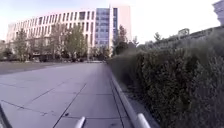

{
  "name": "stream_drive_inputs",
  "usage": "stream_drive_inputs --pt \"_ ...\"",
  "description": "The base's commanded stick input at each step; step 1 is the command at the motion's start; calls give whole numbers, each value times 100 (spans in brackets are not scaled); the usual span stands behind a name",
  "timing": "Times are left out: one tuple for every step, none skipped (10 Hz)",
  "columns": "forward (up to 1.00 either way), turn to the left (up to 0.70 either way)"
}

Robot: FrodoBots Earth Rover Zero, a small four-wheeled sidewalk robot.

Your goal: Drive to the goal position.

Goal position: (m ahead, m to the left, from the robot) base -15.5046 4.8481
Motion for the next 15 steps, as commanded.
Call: stream_drive_inputs --pt "0 45" --pt "0 45" --pt "0 45" --pt "0 45" --pt "0 45" --pt "0 45" --pt "0 45" --pt "0 45" --pt "0 45" --pt "0 45" --pt "0 45" --pt "0 45" --pt "0 45" --pt "0 45" --pt "0 45"
